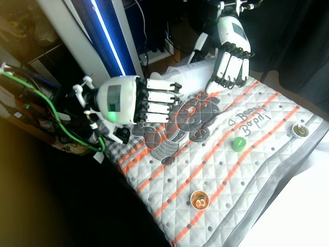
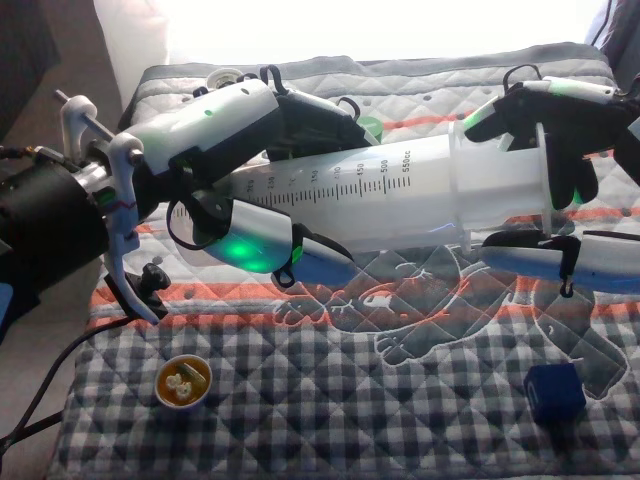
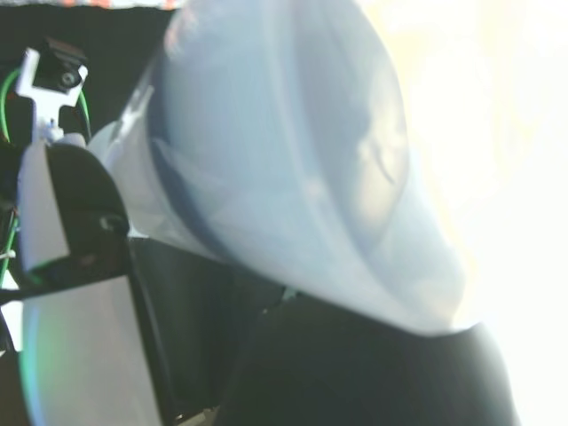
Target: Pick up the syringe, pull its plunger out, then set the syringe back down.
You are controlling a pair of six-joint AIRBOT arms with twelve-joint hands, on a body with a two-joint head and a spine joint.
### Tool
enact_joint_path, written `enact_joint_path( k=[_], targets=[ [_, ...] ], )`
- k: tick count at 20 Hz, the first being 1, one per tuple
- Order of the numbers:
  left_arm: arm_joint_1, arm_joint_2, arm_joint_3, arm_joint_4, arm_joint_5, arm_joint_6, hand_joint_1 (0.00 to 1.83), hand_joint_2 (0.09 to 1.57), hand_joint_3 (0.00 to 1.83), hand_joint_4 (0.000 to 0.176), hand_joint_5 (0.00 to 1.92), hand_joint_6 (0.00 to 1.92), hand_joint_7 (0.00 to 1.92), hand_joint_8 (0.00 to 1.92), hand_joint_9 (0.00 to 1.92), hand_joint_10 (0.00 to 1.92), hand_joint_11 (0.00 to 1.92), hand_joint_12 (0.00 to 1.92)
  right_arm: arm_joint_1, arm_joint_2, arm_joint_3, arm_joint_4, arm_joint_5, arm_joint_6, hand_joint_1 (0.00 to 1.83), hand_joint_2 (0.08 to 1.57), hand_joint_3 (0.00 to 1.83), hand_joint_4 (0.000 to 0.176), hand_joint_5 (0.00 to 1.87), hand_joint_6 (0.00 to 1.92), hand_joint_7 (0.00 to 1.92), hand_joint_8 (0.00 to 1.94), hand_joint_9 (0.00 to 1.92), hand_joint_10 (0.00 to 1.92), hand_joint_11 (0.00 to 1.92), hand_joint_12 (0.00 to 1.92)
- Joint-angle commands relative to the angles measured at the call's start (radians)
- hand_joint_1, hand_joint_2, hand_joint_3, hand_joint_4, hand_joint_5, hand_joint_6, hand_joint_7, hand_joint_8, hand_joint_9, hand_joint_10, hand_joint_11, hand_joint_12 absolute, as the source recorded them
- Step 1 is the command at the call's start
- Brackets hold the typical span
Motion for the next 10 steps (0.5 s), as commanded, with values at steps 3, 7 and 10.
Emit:
enact_joint_path(
  k=[3, 7, 10],
  targets=[
    [0.002, 0.006, 0.012, -0.035, 0.158, -0.016, 1.19, 1.17, 0.0, 0.018, 0.86, 1.17, 0.9, 1.17, 0.6, 1.14, 0.0, 1.9, 0.014, 0.003, -0.003, -0.048, 0.101, -0.002, 1.26, 1.13, 0.0, 0.0, 1.01, 0.7, 0.96, 1.35, 1.08, 1.71, 1.1, 1.92],
    [0.014, 0.02, 0.013, -0.055, 0.161, -0.016, 1.32, 1.19, 0.0, 0.0, 0.82, 1.13, 0.85, 1.31, 0.66, 1.5, 0.38, 1.9, 0.013, 0.028, -0.012, -0.049, 0.11, -0.002, 1.26, 1.13, 0.0, 0.0, 0.98, 0.75, 0.98, 1.31, 1.13, 1.63, 1.13, 1.85],
    [0.03, 0.045, -0.001, -0.067, 0.181, -0.016, 1.21, 1.18, 0.0, 0.0, 0.85, 1.07, 0.89, 1.32, 0.67, 1.38, 0.26, 1.92, 0.005, 0.058, -0.016, -0.049, 0.112, -0.002, 1.26, 1.12, 0.0, 0.0, 0.94, 0.85, 1.03, 1.21, 1.15, 1.43, 1.1, 1.71]
  ],
)
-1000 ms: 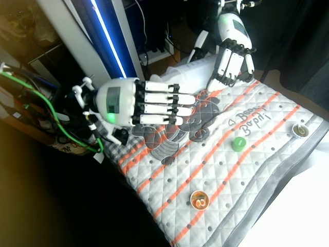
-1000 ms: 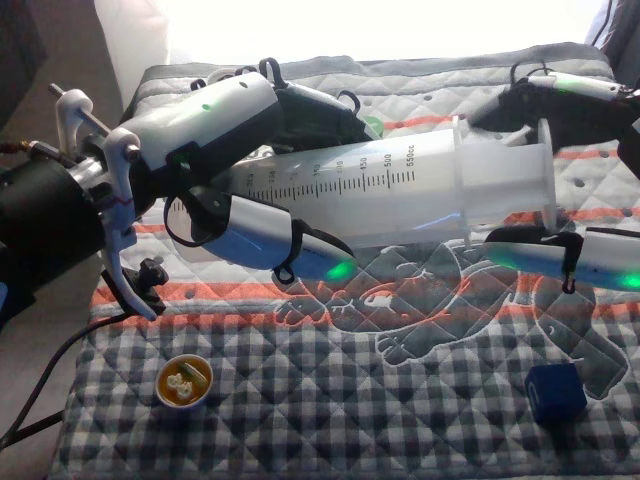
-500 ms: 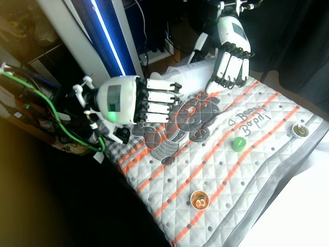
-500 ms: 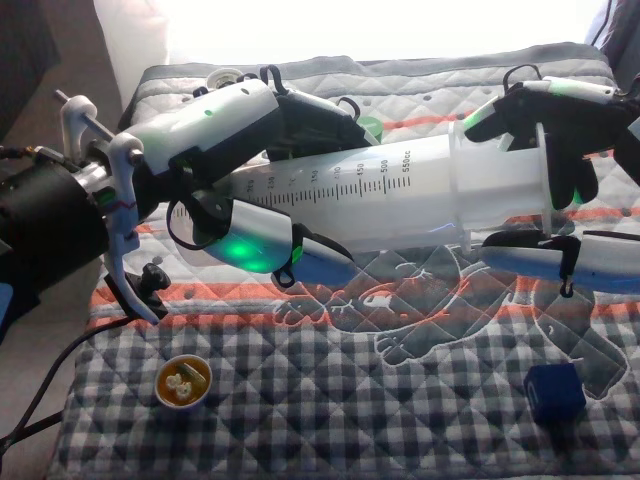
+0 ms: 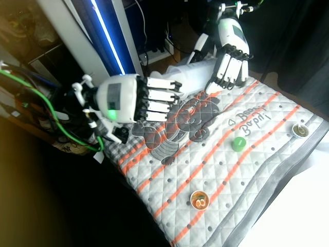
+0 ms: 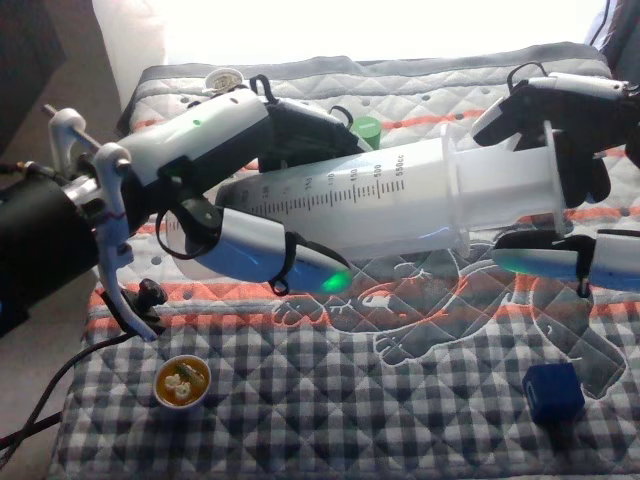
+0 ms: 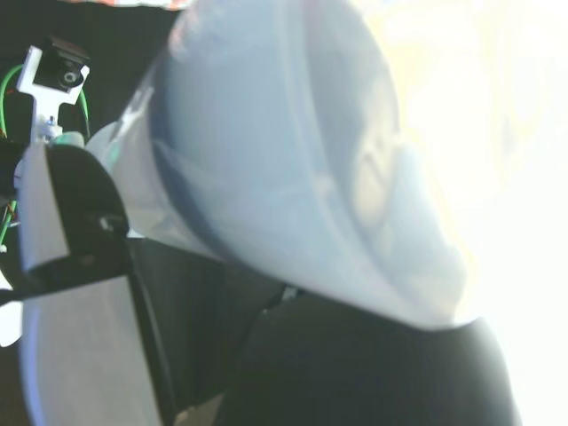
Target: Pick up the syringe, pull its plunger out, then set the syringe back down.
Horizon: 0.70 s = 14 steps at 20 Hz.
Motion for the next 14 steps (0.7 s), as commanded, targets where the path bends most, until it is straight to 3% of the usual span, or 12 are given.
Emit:
enact_joint_path(
  k=[1, 2, 3, 6, 7, 8, 10, 11, 12, 14],
  targets=[
    [-0.001, 0.031, 0.012, -0.037, 0.162, 0.01, 1.33, 1.19, 0.0, 0.0, 0.82, 1.09, 0.88, 1.29, 0.69, 1.49, 0.35, 1.92, 0.002, 0.013, 0.0, -0.011, 0.124, 0.0, 1.25, 1.15, 0.01, 0.0, 0.89, 0.91, 0.97, 1.32, 1.17, 1.49, 1.14, 1.73],
    [0.007, 0.042, 0.005, -0.043, 0.17, 0.01, 1.23, 1.18, 0.0, 0.0, 0.85, 1.09, 0.88, 1.31, 0.71, 1.41, 0.42, 1.88, -0.006, 0.023, -0.001, -0.01, 0.126, 0.0, 1.16, 1.16, 0.01, 0.0, 0.89, 1.1, 1.09, 1.48, 1.21, 1.69, 1.21, 1.85],
    [0.012, 0.048, 0.002, -0.046, 0.175, 0.01, 1.21, 1.18, 0.0, 0.0, 0.86, 1.08, 0.87, 1.33, 0.71, 1.39, 0.44, 1.89, -0.011, 0.03, -0.003, -0.009, 0.128, 0.0, 1.15, 1.15, 0.0, 0.0, 0.91, 1.11, 1.13, 1.53, 1.23, 1.74, 1.22, 1.88],
    [0.027, 0.061, -0.005, -0.061, 0.185, 0.01, 1.19, 1.19, 0.0, 0.0, 0.88, 1.06, 0.81, 1.39, 0.69, 1.46, 0.49, 1.92, -0.04, 0.06, -0.012, 0.014, 0.154, -0.005, 1.17, 1.12, 0.0, 0.0, 0.97, 1.03, 1.16, 1.45, 1.19, 1.66, 1.12, 1.84],
    [0.03, 0.063, -0.006, -0.063, 0.187, 0.01, 1.19, 1.2, 0.0, 0.0, 0.89, 1.12, 0.77, 1.37, 0.65, 1.43, 0.5, 1.9, -0.052, 0.07, -0.016, 0.026, 0.165, -0.009, 1.24, 1.14, 0.0, 0.0, 0.94, 0.88, 0.99, 1.39, 1.16, 1.63, 1.07, 1.8],
    [0.033, 0.066, -0.008, -0.065, 0.189, 0.01, 1.18, 1.2, 0.0, 0.0, 0.88, 1.18, 0.75, 1.35, 0.62, 1.39, 0.48, 1.87, -0.063, 0.078, -0.02, 0.035, 0.174, -0.014, 1.24, 1.17, 0.01, 0.0, 0.85, 0.97, 0.93, 1.41, 1.12, 1.6, 1.05, 1.76],
    [0.047, 0.079, -0.017, -0.073, 0.204, 0.01, 1.18, 1.2, 0.0, 0.008, 0.85, 1.19, 0.8, 1.32, 0.66, 1.35, 0.52, 1.84, -0.099, 0.099, -0.027, 0.067, 0.206, -0.022, 1.22, 1.22, 0.02, 0.0, 0.77, 1.09, 0.82, 1.58, 1.03, 1.78, 1.0, 1.91],
    [0.054, 0.085, -0.022, -0.078, 0.212, 0.01, 1.31, 1.2, 0.0, 0.0, 0.79, 1.19, 0.82, 1.27, 0.7, 1.51, 0.53, 1.87, -0.116, 0.107, -0.029, 0.083, 0.22, -0.025, 1.22, 1.22, 0.02, 0.0, 0.76, 1.11, 0.82, 1.58, 1.0, 1.79, 0.96, 1.92],
    [0.058, 0.091, -0.025, -0.083, 0.217, 0.01, 1.34, 1.21, 0.0, 0.0, 0.76, 1.22, 0.82, 1.26, 0.71, 1.54, 0.52, 1.88, -0.134, 0.117, -0.032, 0.099, 0.235, -0.03, 1.23, 1.2, 0.01, 0.0, 0.81, 1.05, 0.86, 1.5, 0.99, 1.74, 0.94, 1.92],
    [0.061, 0.095, -0.027, -0.088, 0.221, 0.01, 1.18, 1.21, 0.0, 0.003, 0.77, 1.29, 0.83, 1.29, 0.65, 1.38, 0.49, 1.86, -0.182, 0.139, -0.041, 0.145, 0.279, -0.037, 1.24, 1.18, 0.0, 0.0, 0.88, 0.96, 0.88, 1.45, 0.98, 1.74, 0.95, 1.91]
  ],
)
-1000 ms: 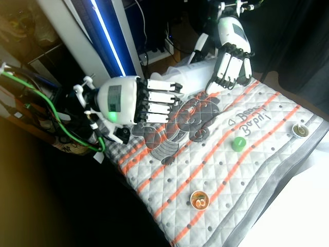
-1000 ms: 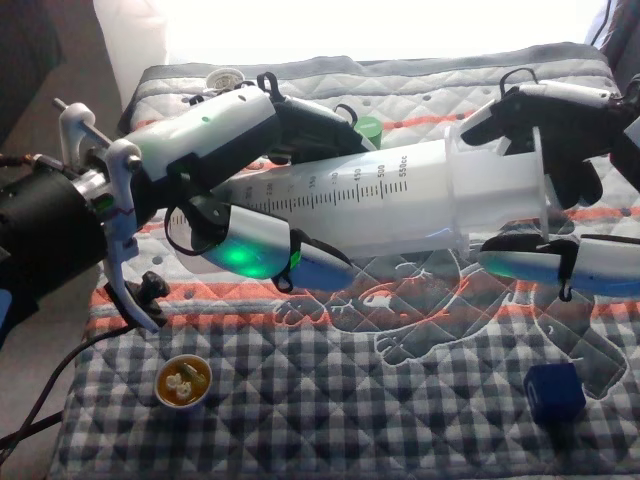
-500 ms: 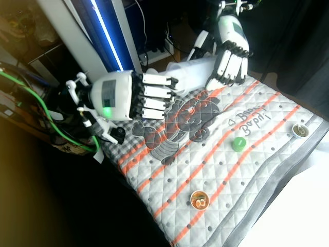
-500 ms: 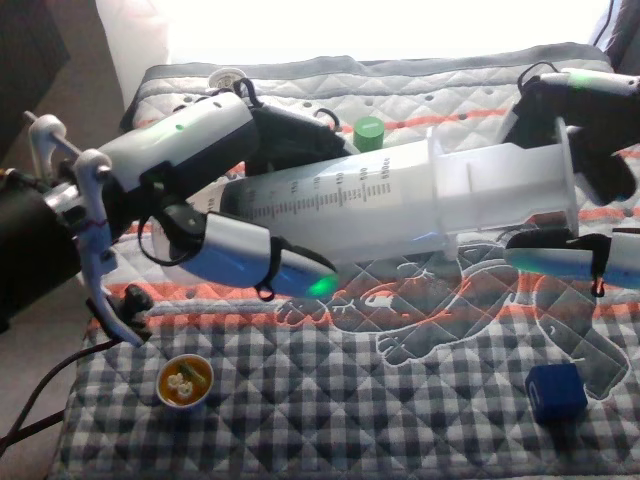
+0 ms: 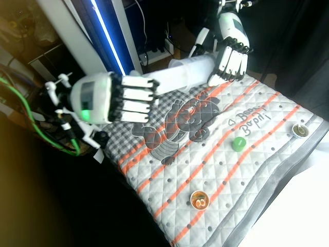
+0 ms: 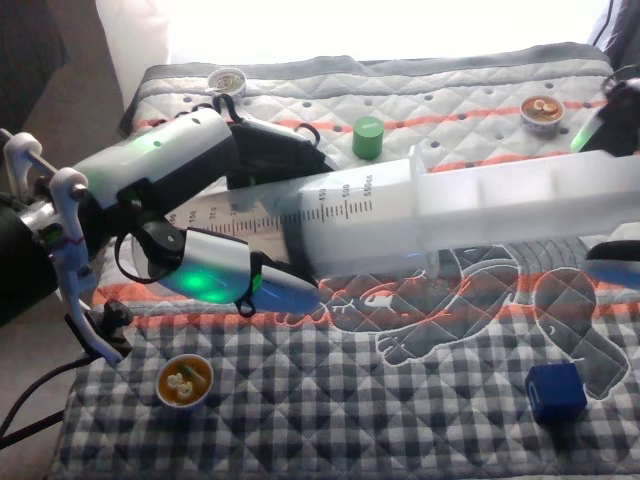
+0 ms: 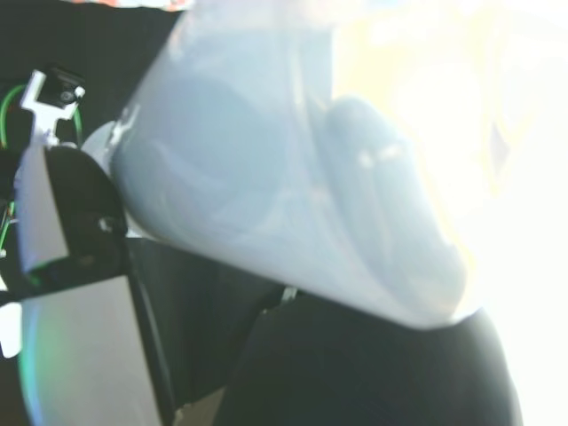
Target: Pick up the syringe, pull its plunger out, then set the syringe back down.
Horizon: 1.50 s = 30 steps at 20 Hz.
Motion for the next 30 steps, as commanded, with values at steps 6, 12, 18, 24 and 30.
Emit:
enact_joint_path(
  k=[6, 12, 18, 24, 30],
  targets=[
    [-0.003, 0.03, 0.02, -0.073, 0.173, 0.005, 1.17, 1.22, 0.0, 0.0, 0.74, 1.32, 0.83, 1.31, 0.66, 1.36, 0.47, 1.85, -0.024, 0.039, 0.004, 0.119, 0.164, -0.06, 1.25, 1.16, 0.0, 0.0, 0.89, 0.96, 0.94, 1.34, 1.0, 1.59, 0.93, 1.85],
    [-0.001, 0.03, 0.02, -0.075, 0.174, 0.005, 1.17, 1.21, 0.0, 0.004, 0.77, 1.27, 0.83, 1.31, 0.68, 1.33, 0.51, 1.84, -0.028, 0.046, 0.003, 0.132, 0.173, -0.061, 1.25, 1.17, 0.0, 0.0, 0.89, 0.94, 0.92, 1.39, 0.97, 1.66, 0.93, 1.91],
    [-0.001, 0.03, 0.02, -0.075, 0.174, 0.005, 1.18, 1.2, 0.0, 0.0, 0.81, 1.21, 0.83, 1.32, 0.67, 1.35, 0.49, 1.86, -0.028, 0.049, 0.001, 0.133, 0.174, -0.064, 0.92, 0.96, 0.0, 0.051, 0.11, 0.42, 0.13, 0.26, 0.11, 0.51, 0.08, 1.36],
    [-0.002, 0.02, 0.025, -0.08, 0.175, 0.005, 1.17, 1.22, 0.0, 0.01, 0.83, 1.25, 0.75, 1.34, 0.58, 1.3, 0.38, 1.86, -0.031, 0.049, 0.002, 0.121, 0.179, -0.068, 0.6, 0.86, 0.0, 0.115, 0.0, 0.0, 0.0, 0.0, 0.0, 0.0, 0.0, 0.9],
    [-0.024, -0.004, 0.05, -0.067, 0.127, 0.005, 1.2, 1.17, 0.0, 0.0, 0.93, 1.08, 0.81, 1.29, 0.6, 1.34, 0.34, 1.89, -0.031, 0.044, 0.001, 0.123, 0.194, -0.068, 0.6, 0.83, 0.0, 0.083, 0.0, 0.0, 0.0, 0.0, 0.0, 0.0, 0.0, 0.36]
  ],
)
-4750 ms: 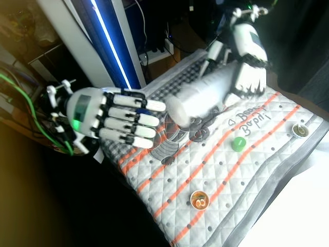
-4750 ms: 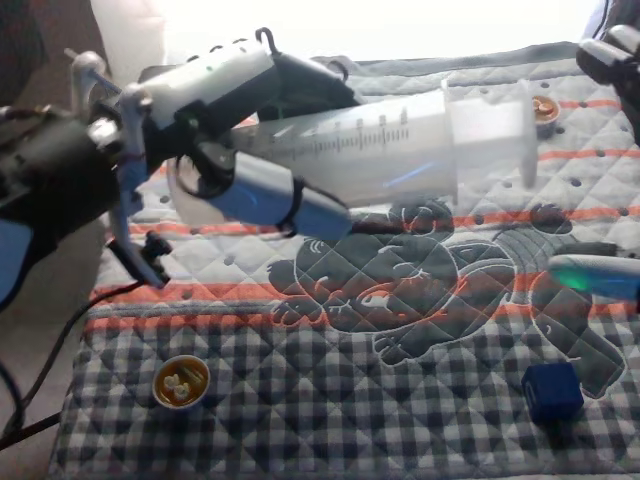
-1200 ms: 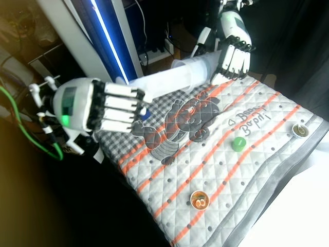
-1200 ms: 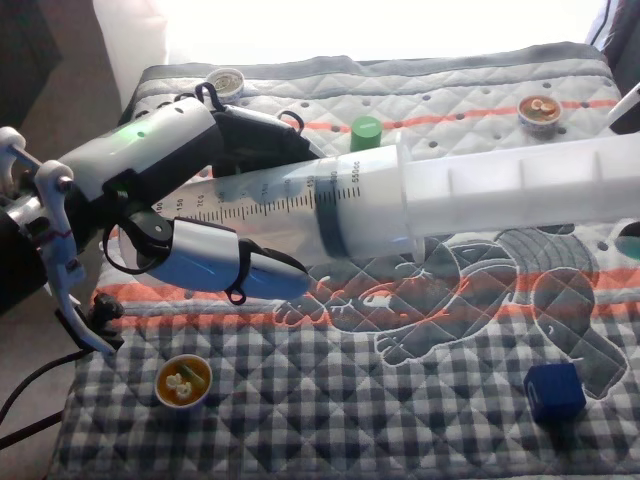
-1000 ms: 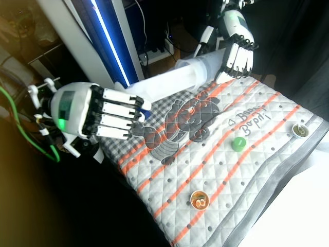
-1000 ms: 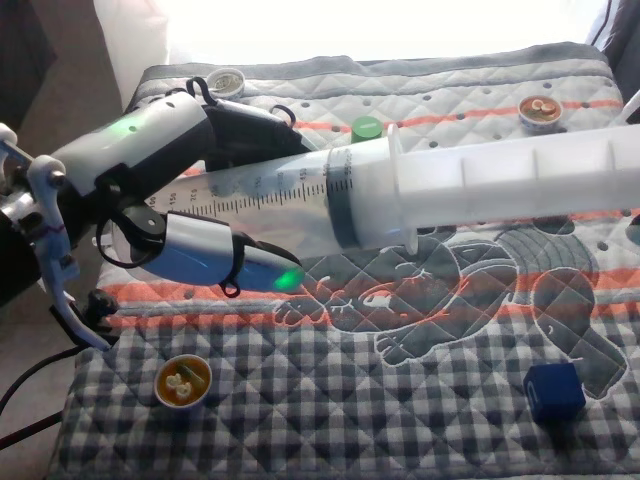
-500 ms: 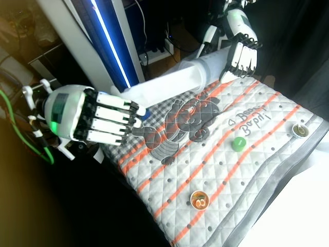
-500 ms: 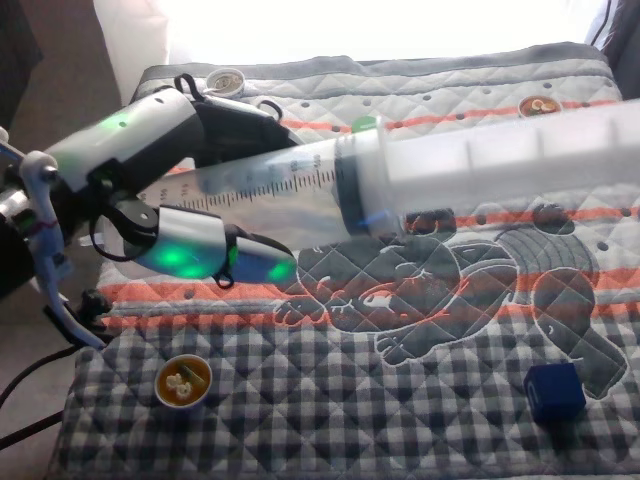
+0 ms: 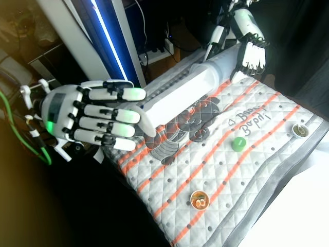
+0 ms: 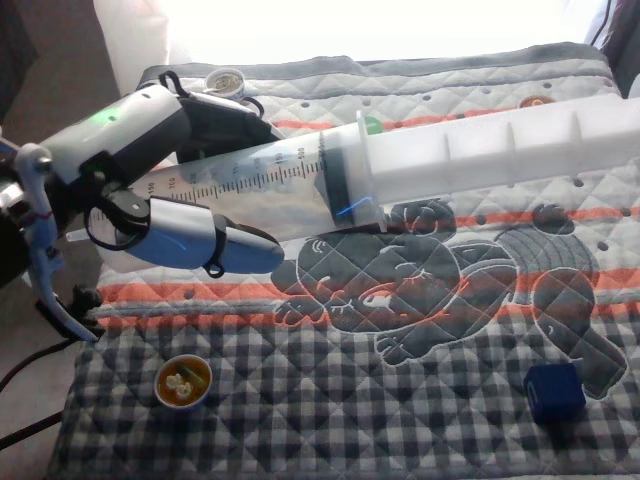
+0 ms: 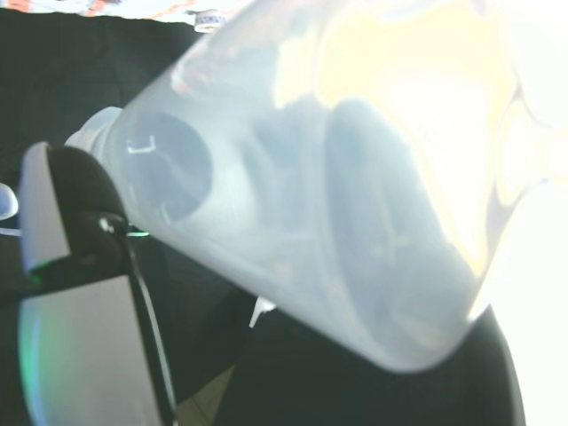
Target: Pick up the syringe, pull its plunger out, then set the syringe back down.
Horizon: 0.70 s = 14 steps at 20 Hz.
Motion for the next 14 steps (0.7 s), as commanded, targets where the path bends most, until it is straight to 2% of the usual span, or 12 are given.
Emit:
enact_joint_path(
  k=[1, 2, 4, 5, 6, 7, 9, 10, 11, 12, 13, 14],
  targets=[
    [-0.031, -0.011, 0.011, 0.024, 0.101, -0.02, 1.22, 1.16, 0.0, 0.0, 0.9, 0.99, 0.89, 1.31, 0.68, 1.38, 0.38, 1.91, 0.005, 0.0, 0.004, -0.003, 0.132, 0.003, 0.61, 0.84, 0.0, 0.078, 0.0, 0.0, 0.0, 0.0, 0.0, 0.0, 0.0, 0.1],
    [-0.058, -0.029, 0.032, 0.046, 0.053, -0.02, 1.21, 1.16, 0.0, 0.0, 0.88, 1.05, 0.91, 1.26, 0.64, 1.28, 0.09, 1.85, 0.005, -0.002, 0.004, -0.001, 0.134, 0.003, 0.65, 0.83, 0.0, 0.077, 0.0, 0.0, 0.0, 0.0, 0.0, 0.0, 0.0, 0.06],
    [-0.109, -0.069, 0.074, 0.089, -0.042, -0.02, 1.19, 1.18, 0.0, 0.002, 0.86, 1.14, 0.87, 1.25, 0.61, 1.2, 0.03, 1.83, 0.005, -0.006, 0.006, -0.001, 0.134, 0.003, 0.61, 0.85, 0.0, 0.063, 0.0, 0.0, 0.0, 0.0, 0.0, 0.0, 0.0, 0.34],
    [-0.128, -0.09, 0.096, 0.104, -0.087, -0.019, 1.19, 1.18, 0.0, 0.0, 0.91, 1.1, 0.81, 1.28, 0.55, 1.22, 0.01, 1.9, 0.005, -0.009, 0.007, 0.0, 0.134, 0.003, 0.63, 0.85, 0.0, 0.063, 0.0, 0.0, 0.0, 0.0, 0.0, 0.0, 0.0, 0.38],
    [-0.139, -0.104, 0.113, 0.117, -0.121, -0.018, 1.21, 1.15, 0.0, 0.0, 0.96, 0.97, 0.86, 1.27, 0.62, 1.35, 0.23, 1.92, 0.005, -0.01, 0.008, 0.0, 0.134, 0.003, 0.62, 0.85, 0.0, 0.057, 0.0, 0.0, 0.0, 0.0, 0.0, 0.0, 0.0, 0.33],
    [-0.157, -0.13, 0.137, 0.121, -0.185, 0.014, 1.21, 1.16, 0.0, 0.0, 0.94, 1.13, 0.86, 1.14, 0.58, 1.13, 0.07, 1.81, 0.005, -0.013, 0.009, 0.0, 0.134, 0.003, 0.63, 0.87, 0.01, 0.06, 0.0, 0.0, 0.0, 0.0, 0.0, 0.0, 0.0, 0.4],
    [-0.174, -0.157, 0.16, 0.139, -0.255, 0.038, 1.21, 1.14, 0.0, 0.0, 0.92, 1.16, 0.96, 0.98, 0.77, 0.78, 0.13, 1.62, 0.005, -0.014, 0.01, 0.0, 0.134, 0.003, 0.57, 0.89, 0.01, 0.05, 0.0, 0.0, 0.0, 0.0, 0.0, 0.0, 0.0, 0.82],
    [-0.179, -0.169, 0.171, 0.148, -0.282, 0.038, 1.22, 1.12, 0.0, 0.006, 0.92, 1.09, 1.01, 0.95, 0.86, 0.71, 0.19, 1.56, 0.005, -0.014, 0.01, 0.0, 0.134, 0.003, 0.58, 0.89, 0.01, 0.051, 0.0, 0.0, 0.0, 0.0, 0.0, 0.0, 0.0, 0.86],
    [-0.18, -0.187, 0.189, 0.153, -0.313, 0.039, 1.23, 1.11, 0.0, 0.0, 0.93, 1.05, 1.04, 0.94, 0.92, 0.7, 0.3, 1.54, 0.005, -0.016, 0.01, 0.0, 0.134, 0.003, 0.59, 0.9, 0.01, 0.043, 0.0, 0.0, 0.0, 0.0, 0.0, 0.0, 0.0, 0.87],
    [-0.18, -0.2, 0.204, 0.153, -0.336, 0.039, 1.22, 1.13, 0.0, 0.0, 0.9, 1.04, 1.0, 1.03, 0.84, 0.74, 0.31, 1.63, 0.005, -0.017, 0.01, 0.0, 0.134, 0.003, 0.55, 0.91, 0.01, 0.036, 0.0, 0.0, 0.0, 0.0, 0.0, 0.0, 0.0, 0.83],
    [-0.18, -0.217, 0.22, 0.16, -0.369, 0.039, 1.2, 1.15, 0.0, 0.014, 0.9, 1.06, 0.94, 1.12, 0.7, 0.91, 0.28, 1.7, 0.005, -0.017, 0.01, 0.0, 0.134, 0.003, 0.57, 0.9, 0.01, 0.038, 0.0, 0.0, 0.0, 0.0, 0.0, 0.0, 0.0, 0.82],
    [-0.179, -0.224, 0.226, 0.165, -0.383, 0.039, 1.15, 1.14, 0.0, 0.0, 0.91, 1.07, 0.77, 0.71, 0.52, 0.97, 0.21, 1.72, 0.005, -0.017, 0.01, 0.0, 0.134, 0.004, 0.57, 0.91, 0.01, 0.035, 0.0, 0.0, 0.0, 0.0, 0.0, 0.0, 0.0, 0.84]
  ],
)
